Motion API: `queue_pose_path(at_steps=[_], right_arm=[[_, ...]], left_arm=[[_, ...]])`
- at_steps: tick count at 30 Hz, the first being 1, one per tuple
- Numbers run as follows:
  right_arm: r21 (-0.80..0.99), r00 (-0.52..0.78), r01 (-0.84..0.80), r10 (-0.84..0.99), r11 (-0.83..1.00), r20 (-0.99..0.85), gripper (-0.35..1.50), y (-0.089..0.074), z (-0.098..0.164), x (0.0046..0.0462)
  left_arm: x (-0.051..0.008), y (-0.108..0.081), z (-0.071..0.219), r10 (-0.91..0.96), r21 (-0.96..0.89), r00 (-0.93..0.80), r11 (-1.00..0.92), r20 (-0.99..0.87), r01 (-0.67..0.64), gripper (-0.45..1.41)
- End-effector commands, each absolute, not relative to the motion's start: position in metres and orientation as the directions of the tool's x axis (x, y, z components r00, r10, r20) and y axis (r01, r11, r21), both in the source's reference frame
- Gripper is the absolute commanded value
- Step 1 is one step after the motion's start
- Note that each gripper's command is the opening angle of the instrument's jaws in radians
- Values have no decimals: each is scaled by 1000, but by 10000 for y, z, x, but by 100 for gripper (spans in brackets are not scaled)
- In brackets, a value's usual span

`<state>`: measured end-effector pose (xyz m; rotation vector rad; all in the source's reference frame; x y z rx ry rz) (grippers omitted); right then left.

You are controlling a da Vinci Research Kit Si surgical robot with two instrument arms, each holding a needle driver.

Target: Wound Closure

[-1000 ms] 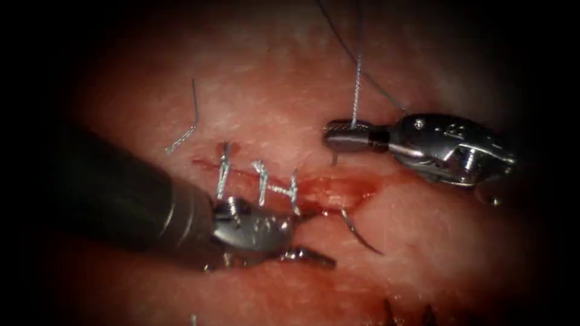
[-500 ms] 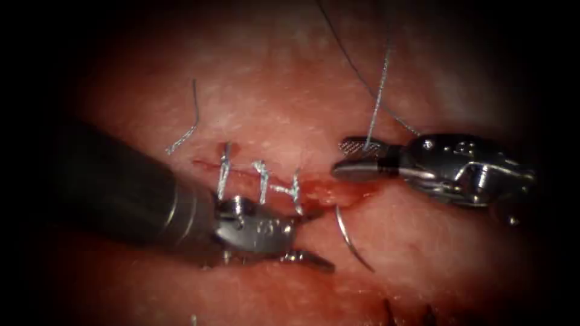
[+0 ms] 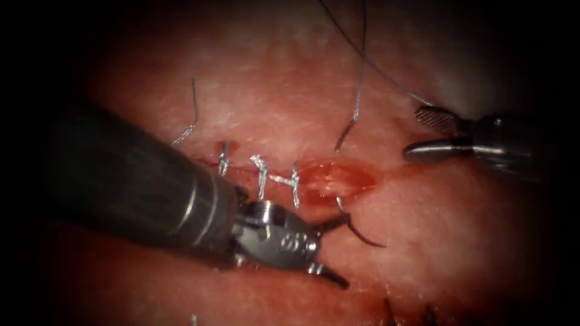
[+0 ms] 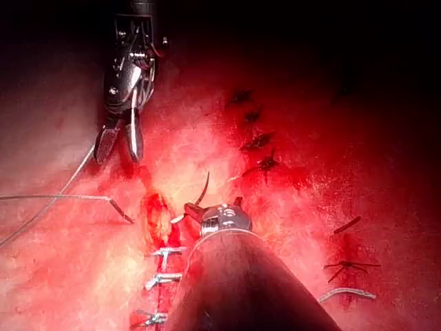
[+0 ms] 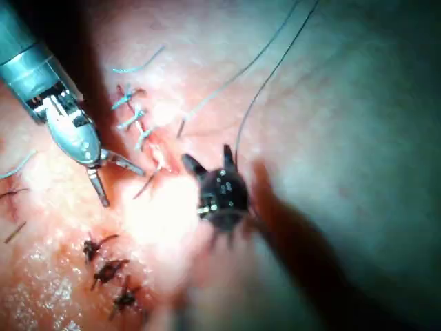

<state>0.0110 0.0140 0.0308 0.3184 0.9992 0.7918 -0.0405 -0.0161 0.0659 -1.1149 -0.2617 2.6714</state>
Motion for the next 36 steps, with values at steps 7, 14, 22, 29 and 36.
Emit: queue_pose_path(at_steps=[7, 14, 22, 29, 36], right_arm=[[573, 288, -456, 722, 681, -629, 128, 131, 319, 122], [568, 287, -462, 721, 681, -631, 128, 128, 323, 128], [566, 281, -465, 720, 681, -635, 128, 128, 325, 130], [564, 278, -467, 719, 681, -637, 126, 127, 326, 132], [570, 278, -454, 717, 685, -639, 126, 125, 329, 133]], left_arm=[[-421, -171, 683, 270, -193, -681, -963, -681, -189, 54], [-429, -179, 710, 228, -112, -695, -972, -682, -208, 42], [-427, -170, 704, 196, -3, -665, -960, -721, -280, -18], [-428, -170, 681, 120, 98, -679, -957, -725, -274, -45], [-432, -175, 654, 179, -15, -607, -964, -774, -265, -45]])
